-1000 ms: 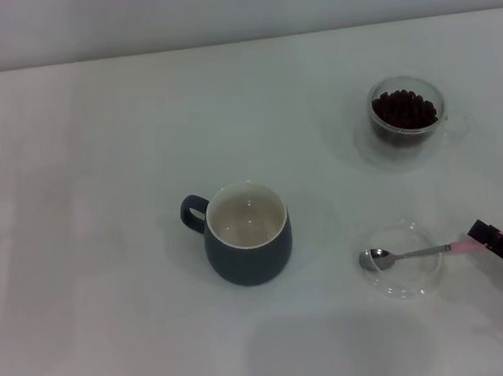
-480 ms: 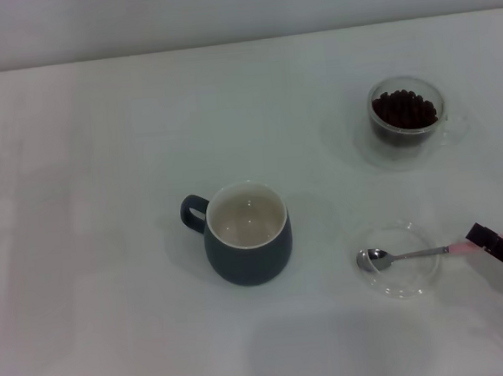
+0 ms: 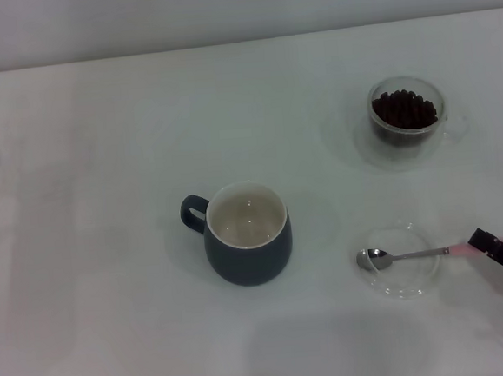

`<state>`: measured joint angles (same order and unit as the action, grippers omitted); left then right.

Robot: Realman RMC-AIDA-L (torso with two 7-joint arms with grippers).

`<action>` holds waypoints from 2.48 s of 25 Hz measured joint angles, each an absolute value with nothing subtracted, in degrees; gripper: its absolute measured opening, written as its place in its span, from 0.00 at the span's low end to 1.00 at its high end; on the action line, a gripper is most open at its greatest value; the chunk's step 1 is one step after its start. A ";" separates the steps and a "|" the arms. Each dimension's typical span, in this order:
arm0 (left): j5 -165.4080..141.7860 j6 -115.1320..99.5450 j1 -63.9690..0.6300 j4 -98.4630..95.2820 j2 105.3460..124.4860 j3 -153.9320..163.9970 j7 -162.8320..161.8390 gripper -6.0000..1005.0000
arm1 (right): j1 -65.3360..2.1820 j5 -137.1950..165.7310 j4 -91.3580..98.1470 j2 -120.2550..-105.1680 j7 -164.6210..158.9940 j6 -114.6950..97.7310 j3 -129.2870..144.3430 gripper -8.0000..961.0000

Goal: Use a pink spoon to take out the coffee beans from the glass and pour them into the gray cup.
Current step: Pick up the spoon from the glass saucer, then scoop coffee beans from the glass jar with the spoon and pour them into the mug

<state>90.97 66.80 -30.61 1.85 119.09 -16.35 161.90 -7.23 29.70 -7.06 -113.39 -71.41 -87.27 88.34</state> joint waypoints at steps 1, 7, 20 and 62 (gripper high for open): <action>90.97 66.80 -30.60 1.85 119.09 -16.35 161.89 0.80 | -7.19 29.70 -7.08 -113.37 -71.43 -87.21 88.41 0.42; 90.97 66.80 -30.60 1.82 119.09 -16.34 161.89 0.80 | -7.18 29.70 -7.02 -113.34 -71.45 -87.42 88.44 0.40; 90.97 66.80 -30.54 1.96 119.13 -16.34 161.89 0.80 | -7.50 29.73 -6.93 -113.25 -72.79 -87.59 89.37 0.36; 90.96 66.80 -30.81 2.00 119.09 -16.59 161.90 0.80 | -16.02 23.48 10.63 -106.56 -74.19 -100.17 80.28 0.17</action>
<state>90.96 66.80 -30.81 2.00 119.09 -16.59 161.90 -16.02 23.48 10.63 -106.56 -74.19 -100.17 80.28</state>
